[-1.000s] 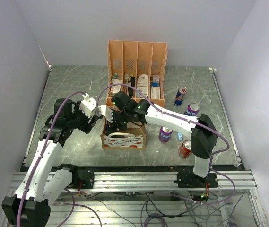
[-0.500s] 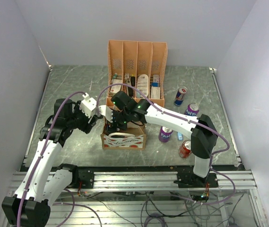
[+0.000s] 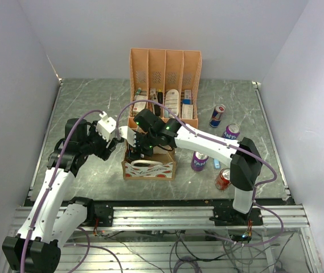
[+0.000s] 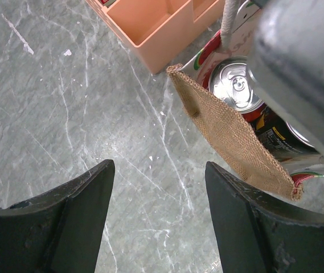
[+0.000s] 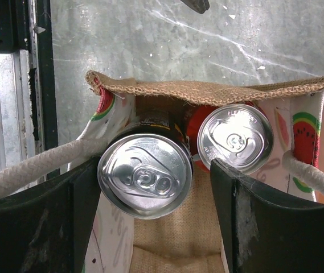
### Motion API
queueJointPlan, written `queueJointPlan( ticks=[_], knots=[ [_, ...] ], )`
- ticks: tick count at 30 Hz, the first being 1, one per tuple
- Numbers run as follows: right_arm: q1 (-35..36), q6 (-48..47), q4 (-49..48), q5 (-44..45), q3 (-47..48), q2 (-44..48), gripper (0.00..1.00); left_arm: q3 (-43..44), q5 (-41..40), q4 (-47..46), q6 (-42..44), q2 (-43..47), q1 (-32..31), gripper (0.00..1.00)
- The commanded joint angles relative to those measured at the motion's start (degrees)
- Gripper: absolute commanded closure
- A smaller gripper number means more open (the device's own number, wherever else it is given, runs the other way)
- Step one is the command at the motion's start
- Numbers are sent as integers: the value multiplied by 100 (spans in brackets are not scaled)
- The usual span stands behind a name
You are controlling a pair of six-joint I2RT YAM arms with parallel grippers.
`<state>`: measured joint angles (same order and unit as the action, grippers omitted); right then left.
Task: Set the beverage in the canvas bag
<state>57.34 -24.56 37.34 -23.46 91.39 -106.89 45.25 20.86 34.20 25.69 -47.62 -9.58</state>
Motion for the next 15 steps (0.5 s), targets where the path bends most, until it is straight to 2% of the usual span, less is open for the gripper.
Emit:
queueJointPlan(
  ticks=[1,10,15],
  knots=[
    [221,-195,-171,-328,169,188,25,180,29,-323,-20,-27,-8,25],
    [221,-2,-298,61,268,295,25,215,53,-316,-8,-66,-13,25],
    [222,29,-252,-20,360,353,23,229,102,-307,16,-99,-11,25]
  ],
)
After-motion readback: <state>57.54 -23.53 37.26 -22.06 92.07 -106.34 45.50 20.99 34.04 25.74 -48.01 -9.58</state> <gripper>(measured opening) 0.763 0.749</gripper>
